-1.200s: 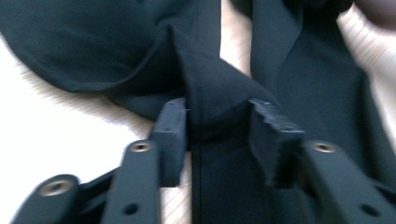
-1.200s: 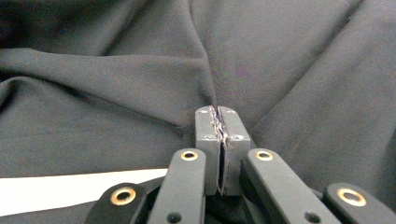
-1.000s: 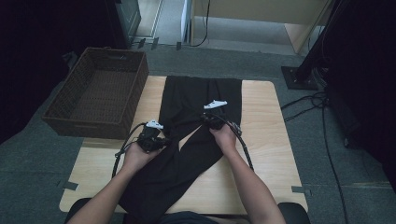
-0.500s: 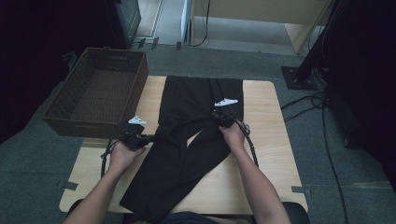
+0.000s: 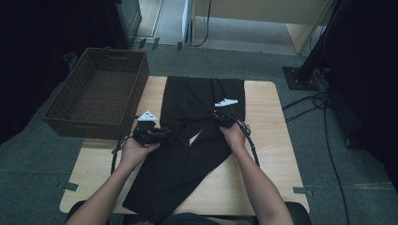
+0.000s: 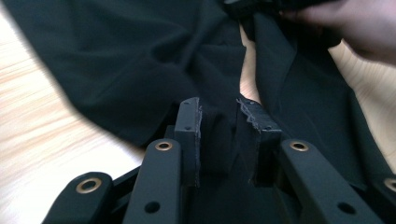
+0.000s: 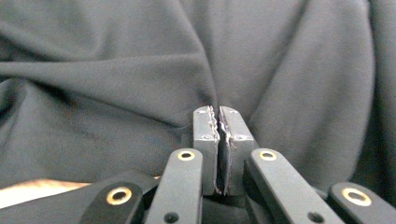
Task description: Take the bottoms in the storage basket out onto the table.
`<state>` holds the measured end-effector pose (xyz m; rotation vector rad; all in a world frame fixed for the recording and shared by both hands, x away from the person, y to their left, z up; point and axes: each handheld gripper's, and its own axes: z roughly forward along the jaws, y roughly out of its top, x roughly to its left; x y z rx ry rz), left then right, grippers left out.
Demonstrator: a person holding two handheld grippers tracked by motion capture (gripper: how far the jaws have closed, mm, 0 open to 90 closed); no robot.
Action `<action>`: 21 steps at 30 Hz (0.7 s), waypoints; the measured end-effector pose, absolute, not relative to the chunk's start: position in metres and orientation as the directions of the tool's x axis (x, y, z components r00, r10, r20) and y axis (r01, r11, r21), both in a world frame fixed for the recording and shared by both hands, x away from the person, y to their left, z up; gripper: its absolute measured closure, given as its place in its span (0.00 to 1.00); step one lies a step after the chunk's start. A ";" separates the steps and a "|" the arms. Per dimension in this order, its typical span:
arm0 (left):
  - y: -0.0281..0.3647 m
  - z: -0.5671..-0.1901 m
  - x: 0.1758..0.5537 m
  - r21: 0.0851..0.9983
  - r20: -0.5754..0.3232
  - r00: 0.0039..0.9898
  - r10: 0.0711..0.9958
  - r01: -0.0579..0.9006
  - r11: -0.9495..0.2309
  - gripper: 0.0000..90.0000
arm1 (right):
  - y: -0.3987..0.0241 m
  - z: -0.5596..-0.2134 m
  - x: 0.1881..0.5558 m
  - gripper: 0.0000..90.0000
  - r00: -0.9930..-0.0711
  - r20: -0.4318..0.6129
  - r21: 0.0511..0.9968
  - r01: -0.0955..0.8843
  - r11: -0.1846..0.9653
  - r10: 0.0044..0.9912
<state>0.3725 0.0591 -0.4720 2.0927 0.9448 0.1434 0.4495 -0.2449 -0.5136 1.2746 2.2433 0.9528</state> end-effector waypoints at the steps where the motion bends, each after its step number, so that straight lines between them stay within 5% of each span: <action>1: 0.056 -0.477 0.376 0.715 -0.206 0.714 0.669 0.576 -0.396 0.77 | -0.243 -0.513 0.449 0.95 -0.513 -0.001 0.719 0.597 0.357 0.859; 6: 0.051 -0.504 0.395 0.642 -0.214 0.700 0.681 0.626 -0.442 0.77 | -0.238 -0.515 0.448 0.86 -0.516 0.018 0.728 0.594 0.343 0.856; 12: 0.057 -0.507 0.394 0.663 -0.203 0.708 0.676 0.608 -0.438 0.79 | -0.238 -0.505 0.442 0.71 -0.532 0.046 0.708 0.614 0.348 0.846; 21: 0.058 -0.506 0.394 0.658 -0.195 0.686 0.701 0.622 -0.425 0.80 | -0.283 -0.484 0.397 0.68 -0.477 0.039 0.760 0.585 0.284 0.878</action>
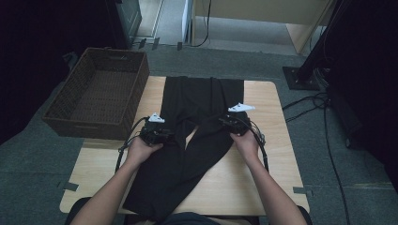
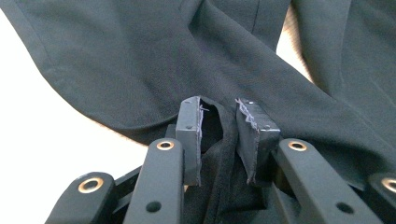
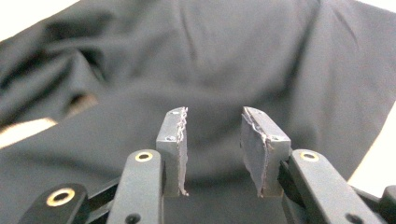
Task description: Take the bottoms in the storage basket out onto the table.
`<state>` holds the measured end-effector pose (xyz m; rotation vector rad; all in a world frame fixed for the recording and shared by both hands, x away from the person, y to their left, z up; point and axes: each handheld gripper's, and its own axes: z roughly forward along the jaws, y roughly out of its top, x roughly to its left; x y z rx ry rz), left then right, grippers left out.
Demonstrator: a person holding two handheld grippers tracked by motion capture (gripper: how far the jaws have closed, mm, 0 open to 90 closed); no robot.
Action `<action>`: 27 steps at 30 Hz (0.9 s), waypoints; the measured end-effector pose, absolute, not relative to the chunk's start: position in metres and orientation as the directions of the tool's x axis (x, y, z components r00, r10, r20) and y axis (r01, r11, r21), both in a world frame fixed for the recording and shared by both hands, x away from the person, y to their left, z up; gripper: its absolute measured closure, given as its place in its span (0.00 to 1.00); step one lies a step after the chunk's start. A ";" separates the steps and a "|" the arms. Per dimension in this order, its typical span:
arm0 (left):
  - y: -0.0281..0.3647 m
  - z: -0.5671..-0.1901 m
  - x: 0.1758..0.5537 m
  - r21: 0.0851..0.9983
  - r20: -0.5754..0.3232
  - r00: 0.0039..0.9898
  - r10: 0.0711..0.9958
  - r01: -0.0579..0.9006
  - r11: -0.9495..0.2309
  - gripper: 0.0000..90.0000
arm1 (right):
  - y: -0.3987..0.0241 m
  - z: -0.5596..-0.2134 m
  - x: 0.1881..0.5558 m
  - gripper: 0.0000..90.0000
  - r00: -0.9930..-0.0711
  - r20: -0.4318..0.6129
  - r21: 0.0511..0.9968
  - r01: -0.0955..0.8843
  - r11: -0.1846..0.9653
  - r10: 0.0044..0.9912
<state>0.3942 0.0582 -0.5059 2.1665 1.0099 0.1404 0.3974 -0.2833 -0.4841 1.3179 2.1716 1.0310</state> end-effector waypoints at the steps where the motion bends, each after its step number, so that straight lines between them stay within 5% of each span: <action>1: 0.059 -0.506 0.395 0.657 -0.202 0.684 0.701 0.626 -0.421 0.80 | -0.287 -0.491 0.394 0.66 -0.463 0.048 0.750 0.602 0.274 0.885; 11: 0.058 -0.505 0.400 0.652 -0.190 0.695 0.693 0.617 -0.440 0.80 | -0.286 -0.515 0.374 0.65 -0.426 0.021 0.724 0.630 0.280 0.904; 18: 0.057 -0.505 0.401 0.652 -0.188 0.693 0.696 0.618 -0.439 0.80 | -0.302 -0.515 0.378 0.99 -0.409 -0.001 0.725 0.628 0.282 0.913; 23: 0.057 -0.505 0.401 0.651 -0.192 0.691 0.697 0.621 -0.437 0.80 | -0.328 -0.513 0.393 0.98 -0.351 -0.018 0.712 0.653 0.259 0.936; 27: 0.057 -0.505 0.401 0.651 -0.194 0.690 0.698 0.622 -0.434 0.80 | -0.350 -0.512 0.406 0.83 -0.294 0.031 0.702 0.687 0.189 0.955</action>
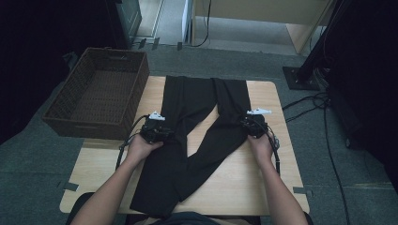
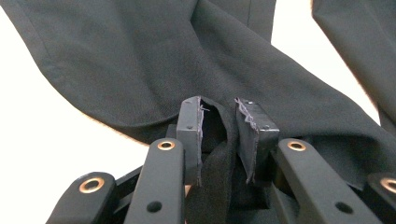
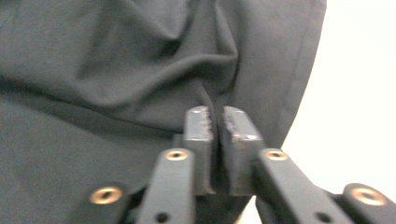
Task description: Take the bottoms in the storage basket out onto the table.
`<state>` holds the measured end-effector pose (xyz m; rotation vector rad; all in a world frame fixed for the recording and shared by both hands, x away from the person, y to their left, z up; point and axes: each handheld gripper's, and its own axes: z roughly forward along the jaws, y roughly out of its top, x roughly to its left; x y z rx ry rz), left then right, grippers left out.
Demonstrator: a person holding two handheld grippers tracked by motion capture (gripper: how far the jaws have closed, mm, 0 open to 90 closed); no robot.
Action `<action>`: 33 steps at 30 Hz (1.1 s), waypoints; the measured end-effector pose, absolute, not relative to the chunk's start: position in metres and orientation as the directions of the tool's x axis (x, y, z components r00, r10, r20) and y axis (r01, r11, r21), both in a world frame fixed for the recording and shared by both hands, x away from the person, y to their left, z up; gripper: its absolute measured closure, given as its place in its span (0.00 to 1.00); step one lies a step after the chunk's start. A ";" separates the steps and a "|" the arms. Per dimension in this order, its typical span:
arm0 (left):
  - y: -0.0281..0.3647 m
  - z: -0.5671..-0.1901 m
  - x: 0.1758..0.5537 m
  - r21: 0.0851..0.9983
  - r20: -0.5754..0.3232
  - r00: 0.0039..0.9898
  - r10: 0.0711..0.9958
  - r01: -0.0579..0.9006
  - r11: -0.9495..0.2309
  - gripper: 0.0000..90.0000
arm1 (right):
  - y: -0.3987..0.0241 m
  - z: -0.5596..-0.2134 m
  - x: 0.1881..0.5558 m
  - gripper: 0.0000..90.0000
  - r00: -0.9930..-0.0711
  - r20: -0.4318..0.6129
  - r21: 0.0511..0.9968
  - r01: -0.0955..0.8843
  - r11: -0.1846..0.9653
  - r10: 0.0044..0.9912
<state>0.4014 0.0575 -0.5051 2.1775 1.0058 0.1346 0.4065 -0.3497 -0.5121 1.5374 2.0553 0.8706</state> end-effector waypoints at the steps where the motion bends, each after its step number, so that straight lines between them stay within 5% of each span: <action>1: 0.058 -0.505 0.402 0.652 -0.195 0.690 0.697 0.622 -0.433 0.80 | -0.351 -0.511 0.407 0.81 -0.288 0.042 0.696 0.696 0.179 0.957; 18: 0.056 -0.505 0.403 0.653 -0.188 0.689 0.700 0.620 -0.435 0.80 | -0.282 -0.502 0.338 0.64 -0.459 0.046 0.716 0.635 0.292 0.887; 33: 0.054 -0.505 0.409 0.649 -0.196 0.688 0.699 0.625 -0.433 0.80 | -0.320 -0.515 0.325 0.68 -0.406 0.027 0.721 0.641 0.264 0.913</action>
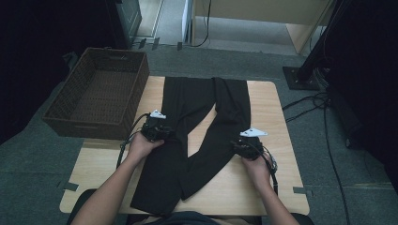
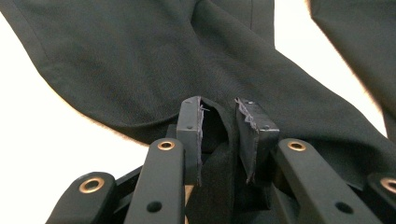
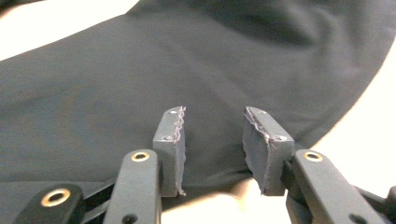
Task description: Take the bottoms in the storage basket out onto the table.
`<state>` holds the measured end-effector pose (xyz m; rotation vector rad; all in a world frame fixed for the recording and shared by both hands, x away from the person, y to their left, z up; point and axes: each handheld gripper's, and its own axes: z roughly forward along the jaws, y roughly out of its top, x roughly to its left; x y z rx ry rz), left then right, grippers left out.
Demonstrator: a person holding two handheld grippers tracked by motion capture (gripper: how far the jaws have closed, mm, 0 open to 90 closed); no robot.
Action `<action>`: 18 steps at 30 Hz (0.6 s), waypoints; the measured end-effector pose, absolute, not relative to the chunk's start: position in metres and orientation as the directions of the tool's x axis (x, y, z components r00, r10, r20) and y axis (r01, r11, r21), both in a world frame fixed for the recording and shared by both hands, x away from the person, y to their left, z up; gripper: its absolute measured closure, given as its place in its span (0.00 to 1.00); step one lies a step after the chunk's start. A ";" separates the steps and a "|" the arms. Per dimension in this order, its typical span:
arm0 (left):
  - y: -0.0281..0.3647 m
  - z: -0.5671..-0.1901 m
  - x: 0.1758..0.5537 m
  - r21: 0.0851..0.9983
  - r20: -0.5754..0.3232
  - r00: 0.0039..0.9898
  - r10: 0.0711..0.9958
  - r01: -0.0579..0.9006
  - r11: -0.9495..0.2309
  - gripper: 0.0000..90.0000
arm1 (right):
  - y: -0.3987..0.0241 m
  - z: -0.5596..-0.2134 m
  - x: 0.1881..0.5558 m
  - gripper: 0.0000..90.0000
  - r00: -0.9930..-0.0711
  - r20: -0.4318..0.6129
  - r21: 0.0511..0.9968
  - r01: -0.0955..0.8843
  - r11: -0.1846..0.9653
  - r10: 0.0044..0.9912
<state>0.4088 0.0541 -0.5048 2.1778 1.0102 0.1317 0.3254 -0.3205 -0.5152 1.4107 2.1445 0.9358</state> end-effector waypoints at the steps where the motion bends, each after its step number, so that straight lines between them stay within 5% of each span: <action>1: 0.054 -0.505 0.409 0.650 -0.196 0.687 0.700 0.626 -0.432 0.80 | -0.327 -0.515 0.327 0.69 -0.393 0.021 0.725 0.639 0.256 0.919; 9: 0.053 -0.505 0.409 0.651 -0.197 0.685 0.701 0.626 -0.429 0.80 | -0.361 -0.511 0.345 0.73 -0.277 0.023 0.717 0.675 0.178 0.960; 18: 0.052 -0.505 0.408 0.654 -0.188 0.686 0.703 0.622 -0.431 0.79 | -0.291 -0.488 0.314 0.88 -0.471 0.085 0.762 0.599 0.247 0.878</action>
